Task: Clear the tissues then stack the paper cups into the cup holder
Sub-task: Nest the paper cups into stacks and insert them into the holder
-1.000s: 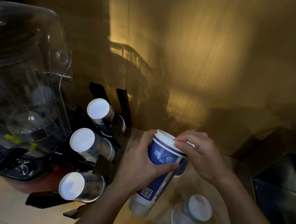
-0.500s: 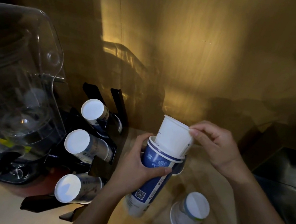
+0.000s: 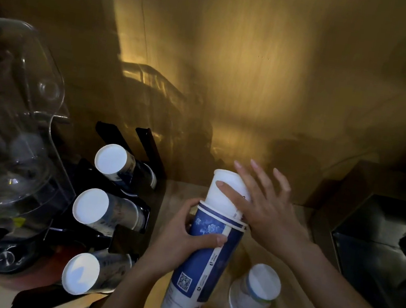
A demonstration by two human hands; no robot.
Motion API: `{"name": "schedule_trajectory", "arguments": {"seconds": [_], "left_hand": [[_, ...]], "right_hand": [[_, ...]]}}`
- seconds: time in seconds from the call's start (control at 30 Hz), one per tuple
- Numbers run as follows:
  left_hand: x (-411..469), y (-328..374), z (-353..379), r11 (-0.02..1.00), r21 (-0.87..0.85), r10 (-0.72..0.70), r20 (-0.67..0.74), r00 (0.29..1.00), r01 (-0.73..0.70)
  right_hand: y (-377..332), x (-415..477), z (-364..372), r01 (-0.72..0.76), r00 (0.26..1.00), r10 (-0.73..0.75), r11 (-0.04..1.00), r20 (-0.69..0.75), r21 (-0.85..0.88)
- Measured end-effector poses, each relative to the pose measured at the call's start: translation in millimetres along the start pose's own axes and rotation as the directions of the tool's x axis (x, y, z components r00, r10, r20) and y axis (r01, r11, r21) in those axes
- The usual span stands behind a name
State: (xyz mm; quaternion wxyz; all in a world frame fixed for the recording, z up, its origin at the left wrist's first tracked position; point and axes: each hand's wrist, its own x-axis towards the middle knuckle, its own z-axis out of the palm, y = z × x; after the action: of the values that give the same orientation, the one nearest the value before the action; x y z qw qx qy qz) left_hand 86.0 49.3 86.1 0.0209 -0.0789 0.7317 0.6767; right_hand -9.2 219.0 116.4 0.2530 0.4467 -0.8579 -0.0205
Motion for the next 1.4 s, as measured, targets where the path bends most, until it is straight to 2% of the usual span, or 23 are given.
{"name": "schedule_trajectory", "arguments": {"seconds": [0.13, 0.2, 0.27, 0.3, 0.37, 0.43, 0.47, 0.53, 0.6, 0.77, 1.0, 1.07, 1.13, 1.2, 1.27, 1.4], "left_hand": [[2.9, -7.8, -2.2, 0.999, 0.031, -0.045, 0.020, 0.999, 0.044], [2.6, -10.7, -5.6, 0.998, 0.026, -0.055, 0.014, 0.998, 0.055], [1.4, -13.6, -7.7, 0.998, 0.040, -0.046, -0.004, 0.999, 0.046], [0.8, -15.1, -8.2, 0.998, 0.049, -0.039, -0.017, 0.999, 0.040], [0.3, -18.1, -7.7, 0.998, 0.052, -0.043, -0.050, 0.998, 0.045], [0.5, -22.5, -5.7, 0.997, 0.041, -0.066, -0.078, 0.995, 0.069], [1.0, -24.5, -4.4, 0.996, 0.035, -0.080, -0.086, 0.993, 0.083], [3.1, -29.1, -1.4, 0.995, 0.033, -0.092, -0.102, 0.991, 0.096], [5.8, -32.6, 2.5, 0.996, 0.047, -0.075, -0.128, 0.989, 0.081], [10.9, -38.1, 13.7, 0.996, 0.077, -0.021, -0.196, 0.980, 0.036], [6.4, -47.7, 28.1, 1.000, 0.003, 0.005, -0.217, 0.976, -0.004], [3.5, -50.1, 29.8, 0.999, 0.026, 0.032, -0.203, 0.979, -0.027], [-0.5, -50.1, 30.8, 0.997, 0.062, 0.055, -0.189, 0.981, -0.044], [-4.3, -48.6, 31.8, 0.994, 0.091, 0.070, -0.167, 0.983, -0.055], [-7.8, -45.7, 33.2, 0.987, 0.137, 0.097, -0.134, 0.986, -0.078], [-13.5, -35.4, 37.6, 0.950, 0.246, 0.211, -0.063, 0.975, -0.190]], "right_hand": [[6.4, -13.9, 15.7, -0.096, 0.994, 0.095, 0.995, -0.051, -0.010], [12.1, -23.3, 21.7, -0.217, 0.973, 0.218, 0.976, -0.077, 0.018], [18.7, -33.3, 26.7, -0.402, 0.907, 0.411, 0.910, -0.094, 0.102], [20.2, -38.5, 28.2, -0.512, 0.840, 0.534, 0.839, -0.099, 0.185], [18.7, -49.1, 30.0, -0.678, 0.644, 0.761, 0.615, -0.078, 0.403], [10.6, -62.6, 32.6, -0.705, 0.473, 0.881, 0.378, 0.001, 0.600], [4.8, -71.0, 33.8, -0.686, 0.420, 0.905, 0.262, 0.075, 0.679], [-9.1, -88.6, 35.2, -0.630, 0.385, 0.886, 0.048, 0.259, 0.775], [-25.6, -105.2, 34.3, -0.585, 0.395, 0.836, -0.092, 0.382, 0.806], [-63.5, -132.5, 38.0, -0.571, 0.314, 0.833, -0.219, 0.456, 0.791], [-74.9, -140.6, 41.1, -0.740, 0.252, 0.757, -0.250, 0.603, 0.624], [-75.3, -143.1, 39.7, -0.765, 0.288, 0.733, -0.212, 0.617, 0.608], [-74.5, -146.4, 33.5, -0.736, 0.330, 0.757, -0.168, 0.563, 0.656], [-71.2, -144.7, 23.5, -0.695, 0.362, 0.816, -0.086, 0.450, 0.714], [-65.3, -136.7, 13.9, -0.682, 0.409, 0.855, 0.056, 0.318, 0.729], [-51.3, -104.9, -10.2, -0.588, 0.607, 0.775, 0.290, 0.176, 0.755]]}}
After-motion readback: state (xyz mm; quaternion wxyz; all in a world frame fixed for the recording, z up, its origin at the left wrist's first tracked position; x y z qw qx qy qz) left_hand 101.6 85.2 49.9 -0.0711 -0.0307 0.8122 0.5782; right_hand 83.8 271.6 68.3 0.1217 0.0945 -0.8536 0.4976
